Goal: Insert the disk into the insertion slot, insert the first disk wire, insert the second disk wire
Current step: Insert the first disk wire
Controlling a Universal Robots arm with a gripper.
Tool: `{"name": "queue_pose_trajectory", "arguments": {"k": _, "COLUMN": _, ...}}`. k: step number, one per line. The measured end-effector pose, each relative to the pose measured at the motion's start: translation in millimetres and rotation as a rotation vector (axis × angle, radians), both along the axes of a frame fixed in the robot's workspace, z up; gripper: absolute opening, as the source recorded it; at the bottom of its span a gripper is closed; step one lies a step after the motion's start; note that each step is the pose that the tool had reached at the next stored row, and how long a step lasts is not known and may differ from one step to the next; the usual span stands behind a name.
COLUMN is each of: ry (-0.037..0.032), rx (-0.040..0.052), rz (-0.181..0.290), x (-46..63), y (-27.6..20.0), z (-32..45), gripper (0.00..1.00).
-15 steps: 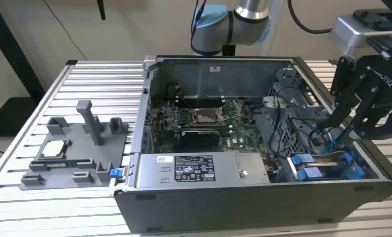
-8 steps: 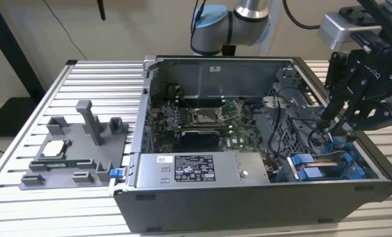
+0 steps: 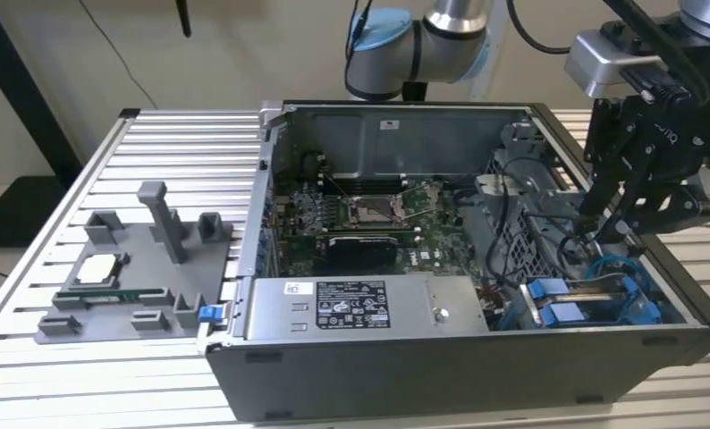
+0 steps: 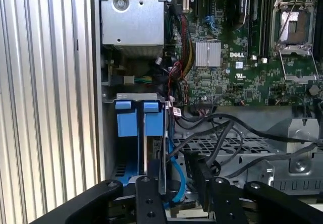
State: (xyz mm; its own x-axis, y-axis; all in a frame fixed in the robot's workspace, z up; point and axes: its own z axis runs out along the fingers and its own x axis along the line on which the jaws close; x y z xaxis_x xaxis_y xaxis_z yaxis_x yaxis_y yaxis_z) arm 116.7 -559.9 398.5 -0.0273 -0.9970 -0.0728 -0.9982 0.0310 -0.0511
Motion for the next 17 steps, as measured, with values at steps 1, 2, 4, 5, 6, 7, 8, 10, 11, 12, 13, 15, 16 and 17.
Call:
{"name": "queue_pose_trajectory", "arguments": {"k": 1, "ry": -0.0004, "rx": 0.0001, "rz": 0.000, "x": -0.5, "y": 1.5, "z": -0.3, "gripper": 1.00}}
{"name": "queue_pose_trajectory", "arguments": {"k": 2, "ry": -0.0027, "rx": 0.0000, "rz": 0.000, "x": -1.4, "y": 2.9, "z": -1.4, "gripper": 1.00}}
{"name": "queue_pose_trajectory", "arguments": {"k": 4, "ry": -0.0059, "rx": 0.0002, "rz": 0.000, "x": -2.3, "y": 3.5, "z": -3.5, "gripper": 1.00}}
{"name": "queue_pose_trajectory", "arguments": {"k": 5, "ry": -0.0078, "rx": 0.0000, "rz": 0.000, "x": -3.2, "y": 3.8, "z": -4.6, "gripper": 1.00}}
{"name": "queue_pose_trajectory", "arguments": {"k": 6, "ry": -0.0093, "rx": -0.0001, "rz": 0.000, "x": -3.9, "y": 4.1, "z": -5.4, "gripper": 1.00}}
{"name": "queue_pose_trajectory", "arguments": {"k": 7, "ry": -0.0109, "rx": 0.0000, "rz": 0.000, "x": -4.6, "y": 4.4, "z": -6.2, "gripper": 1.00}}
{"name": "queue_pose_trajectory", "arguments": {"k": 8, "ry": -0.0131, "rx": 0.0001, "rz": 0.000, "x": -5.2, "y": 4.7, "z": -6.9, "gripper": 1.00}}
{"name": "queue_pose_trajectory", "arguments": {"k": 10, "ry": -0.0181, "rx": 0.0003, "rz": 0.000, "x": -6.4, "y": 5.0, "z": -8.3, "gripper": 1.00}}
{"name": "queue_pose_trajectory", "arguments": {"k": 11, "ry": -0.0207, "rx": 0.0004, "rz": 0.000, "x": -6.8, "y": 5.1, "z": -9.0, "gripper": 1.00}}
{"name": "queue_pose_trajectory", "arguments": {"k": 12, "ry": -0.0236, "rx": 0.0005, "rz": 0.000, "x": -7.1, "y": 5.2, "z": -9.7, "gripper": 1.00}}
{"name": "queue_pose_trajectory", "arguments": {"k": 13, "ry": -0.0265, "rx": 0.0006, "rz": 0.000, "x": -7.3, "y": 5.3, "z": -10.4, "gripper": 1.00}}
{"name": "queue_pose_trajectory", "arguments": {"k": 15, "ry": -0.0300, "rx": 0.0004, "rz": 0.001, "x": -7.5, "y": 5.3, "z": -11.4, "gripper": 1.00}}
{"name": "queue_pose_trajectory", "arguments": {"k": 16, "ry": -0.0309, "rx": 0.0005, "rz": 0.001, "x": -7.6, "y": 5.3, "z": -11.9, "gripper": 1.00}}
{"name": "queue_pose_trajectory", "arguments": {"k": 17, "ry": -0.0320, "rx": 0.0006, "rz": 0.001, "x": -7.7, "y": 5.3, "z": -12.5, "gripper": 1.00}}
